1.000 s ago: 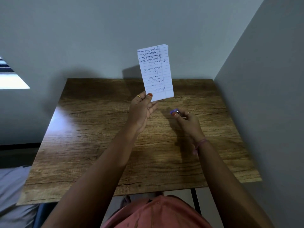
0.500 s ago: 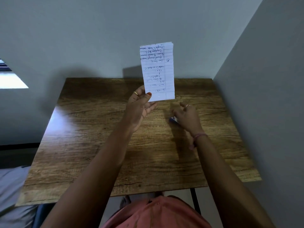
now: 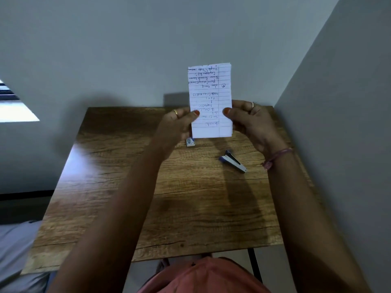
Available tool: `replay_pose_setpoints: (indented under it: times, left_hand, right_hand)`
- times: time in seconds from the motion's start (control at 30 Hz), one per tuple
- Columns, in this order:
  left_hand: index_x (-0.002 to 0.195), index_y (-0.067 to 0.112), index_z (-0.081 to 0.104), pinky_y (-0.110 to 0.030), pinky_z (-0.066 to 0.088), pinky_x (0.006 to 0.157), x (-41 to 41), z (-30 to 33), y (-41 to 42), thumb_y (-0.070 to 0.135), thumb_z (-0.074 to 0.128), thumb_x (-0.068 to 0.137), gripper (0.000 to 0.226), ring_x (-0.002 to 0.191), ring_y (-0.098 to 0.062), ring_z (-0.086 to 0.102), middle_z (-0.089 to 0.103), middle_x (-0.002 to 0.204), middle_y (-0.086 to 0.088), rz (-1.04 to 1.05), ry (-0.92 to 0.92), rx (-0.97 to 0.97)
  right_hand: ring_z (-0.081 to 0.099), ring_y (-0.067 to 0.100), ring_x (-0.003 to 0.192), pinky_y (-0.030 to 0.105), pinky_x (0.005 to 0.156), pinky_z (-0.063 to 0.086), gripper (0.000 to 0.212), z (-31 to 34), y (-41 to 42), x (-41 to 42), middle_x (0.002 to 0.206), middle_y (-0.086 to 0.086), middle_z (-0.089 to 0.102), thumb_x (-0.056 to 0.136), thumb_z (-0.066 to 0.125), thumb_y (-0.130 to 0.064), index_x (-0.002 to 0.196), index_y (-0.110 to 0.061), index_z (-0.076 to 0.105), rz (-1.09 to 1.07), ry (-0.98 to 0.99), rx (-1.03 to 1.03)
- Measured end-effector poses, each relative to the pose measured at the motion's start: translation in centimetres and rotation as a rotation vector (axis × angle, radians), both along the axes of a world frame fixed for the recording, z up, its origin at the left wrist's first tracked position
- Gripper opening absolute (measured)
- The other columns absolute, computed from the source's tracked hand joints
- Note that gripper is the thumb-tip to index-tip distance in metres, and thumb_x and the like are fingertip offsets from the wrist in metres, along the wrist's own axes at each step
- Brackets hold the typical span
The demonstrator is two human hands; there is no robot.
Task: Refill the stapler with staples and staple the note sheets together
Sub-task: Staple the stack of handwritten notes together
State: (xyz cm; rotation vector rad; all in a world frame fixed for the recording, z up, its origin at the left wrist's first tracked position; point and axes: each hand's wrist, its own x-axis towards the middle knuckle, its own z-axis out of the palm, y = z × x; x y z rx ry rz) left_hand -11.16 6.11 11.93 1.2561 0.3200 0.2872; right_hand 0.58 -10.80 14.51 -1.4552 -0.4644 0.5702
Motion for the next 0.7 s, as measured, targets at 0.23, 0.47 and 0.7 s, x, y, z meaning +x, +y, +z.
replay_pose_setpoints:
  times: [0.23, 0.47, 0.7]
  left_hand:
    - [0.11, -0.003, 0.064, -0.02, 0.055, 0.056, 0.3, 2.6, 1.5, 0.008, 0.07, 0.084, 0.03, 0.075, -0.017, 0.074, 0.074, 0.102, -0.015, 0.062, -0.02, 0.117]
    - [0.095, 0.011, 0.065, -0.024, 0.058, 0.06, 0.3, 3.5, 1.9, 0.007, 0.069, 0.084, 0.012, 0.085, -0.02, 0.074, 0.077, 0.09, -0.004, -0.024, -0.004, 0.152]
    - [0.09, 0.019, 0.071, -0.023, 0.057, 0.061, 0.3, 4.0, 2.2, 0.006, 0.06, 0.09, 0.017, 0.082, -0.017, 0.074, 0.077, 0.086, -0.003, -0.143, 0.009, 0.131]
  right_hand:
    - [0.067, 0.024, 0.098, 0.035, 0.083, 0.052, 0.016, 0.1, -0.2, 0.6, 0.105, 0.011, 0.073, 0.085, 0.068, -0.01, 0.101, -0.01, 0.07, 0.062, -0.051, -0.064]
    - [0.066, 0.031, 0.105, 0.043, 0.089, 0.054, 0.028, 0.8, -0.3, 0.8, 0.111, 0.013, 0.071, 0.084, 0.067, -0.004, 0.112, -0.008, 0.067, 0.119, -0.012, -0.022]
    - [0.072, 0.012, 0.081, 0.026, 0.068, 0.059, 0.033, 0.5, -0.7, 0.7, 0.084, -0.001, 0.076, 0.088, 0.055, 0.005, 0.079, -0.017, 0.077, 0.178, 0.058, 0.082]
